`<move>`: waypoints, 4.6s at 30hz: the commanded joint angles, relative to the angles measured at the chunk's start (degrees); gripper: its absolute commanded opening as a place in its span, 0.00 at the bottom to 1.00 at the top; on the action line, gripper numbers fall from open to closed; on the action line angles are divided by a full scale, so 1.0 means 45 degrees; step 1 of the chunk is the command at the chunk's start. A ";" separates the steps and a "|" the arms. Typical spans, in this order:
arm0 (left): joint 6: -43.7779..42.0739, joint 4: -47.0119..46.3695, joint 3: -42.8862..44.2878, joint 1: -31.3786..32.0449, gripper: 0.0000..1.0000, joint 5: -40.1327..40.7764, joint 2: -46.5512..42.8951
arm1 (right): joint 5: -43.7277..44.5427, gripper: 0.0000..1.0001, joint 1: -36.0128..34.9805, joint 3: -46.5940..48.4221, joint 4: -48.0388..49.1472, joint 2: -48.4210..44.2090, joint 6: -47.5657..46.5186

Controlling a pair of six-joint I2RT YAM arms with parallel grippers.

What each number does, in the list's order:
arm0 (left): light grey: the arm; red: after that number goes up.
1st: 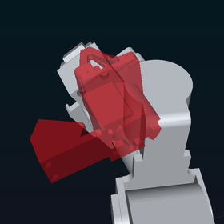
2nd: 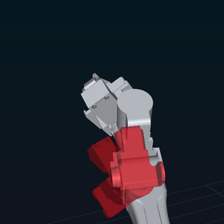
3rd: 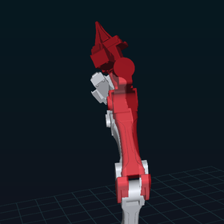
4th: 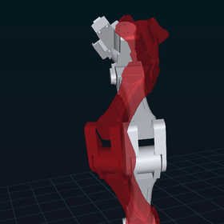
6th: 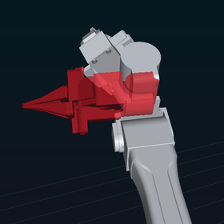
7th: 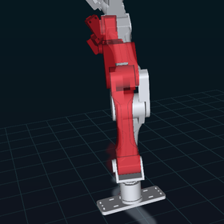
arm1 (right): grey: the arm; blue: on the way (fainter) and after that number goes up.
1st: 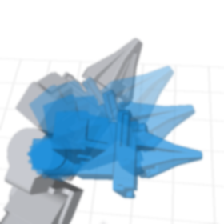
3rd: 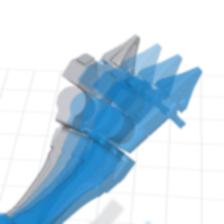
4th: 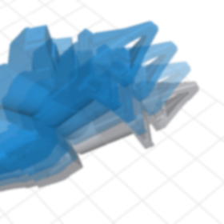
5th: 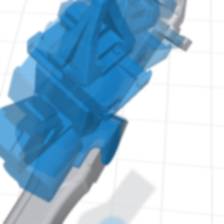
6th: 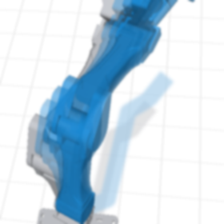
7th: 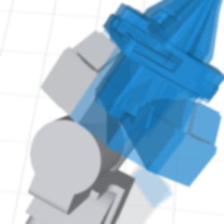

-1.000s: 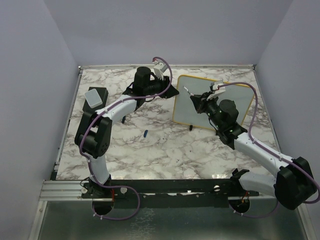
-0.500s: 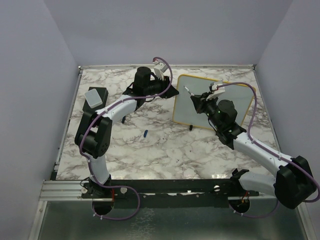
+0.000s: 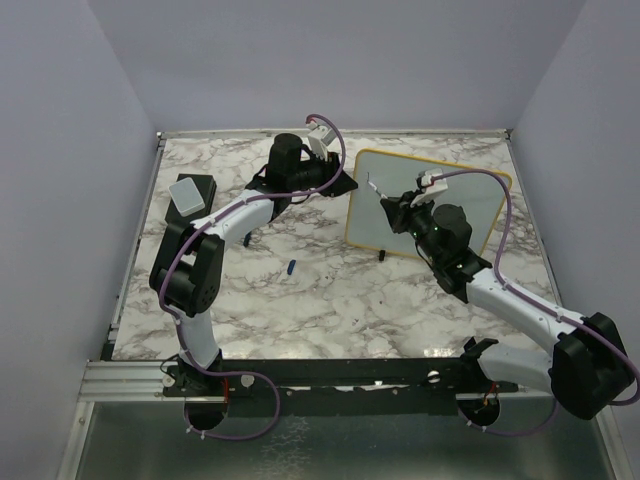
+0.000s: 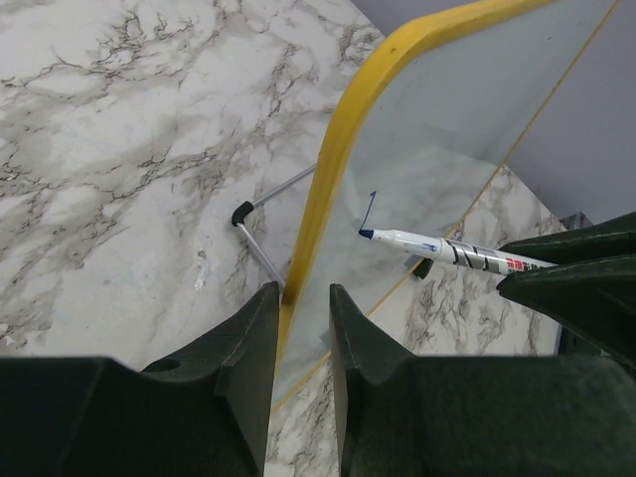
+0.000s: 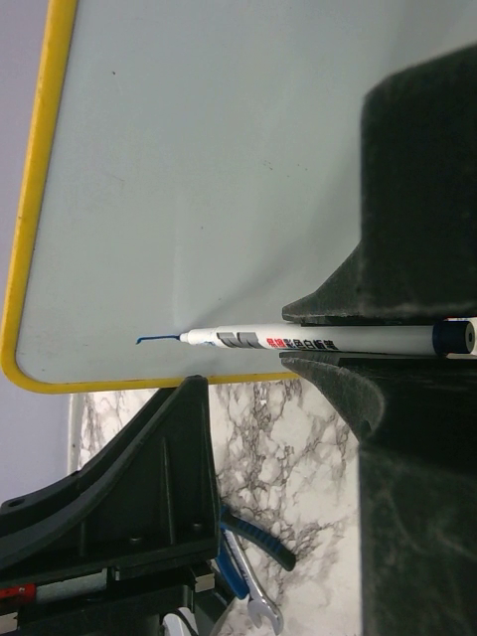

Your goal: Write a sentence on the whiteboard

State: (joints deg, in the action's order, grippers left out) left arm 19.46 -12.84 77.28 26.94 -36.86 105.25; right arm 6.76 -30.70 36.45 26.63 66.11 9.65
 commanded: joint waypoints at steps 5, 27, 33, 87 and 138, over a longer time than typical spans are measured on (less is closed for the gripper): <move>-0.0277 -0.0154 0.0045 0.0077 0.28 -0.0149 -0.0166 | 0.0573 0.01 -0.0126 -0.0222 -0.0391 -0.0227 0.0110; -0.0395 -0.0019 0.0064 0.0067 0.26 -0.0109 -0.0186 | 0.1482 0.01 -0.0131 0.0427 -0.0316 -0.0466 -0.0552; -0.0419 -0.0010 0.0074 0.0066 0.25 -0.0089 -0.0209 | 0.1555 0.01 -0.0130 0.0294 -0.0397 -0.0365 -0.0432; -0.0565 0.0158 0.0071 0.0069 0.21 0.0028 -0.0397 | 0.1099 0.01 -0.0126 -0.0348 -0.0170 -0.1968 -0.0971; -0.0624 0.0167 0.0047 0.0146 0.17 0.0027 -0.0489 | 0.2093 0.01 -0.0131 -0.0844 -0.1437 -0.1469 -0.0821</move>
State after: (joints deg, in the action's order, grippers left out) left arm 16.99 -12.29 77.28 27.11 -35.66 105.23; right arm 15.11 -31.51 32.73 22.79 59.72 6.39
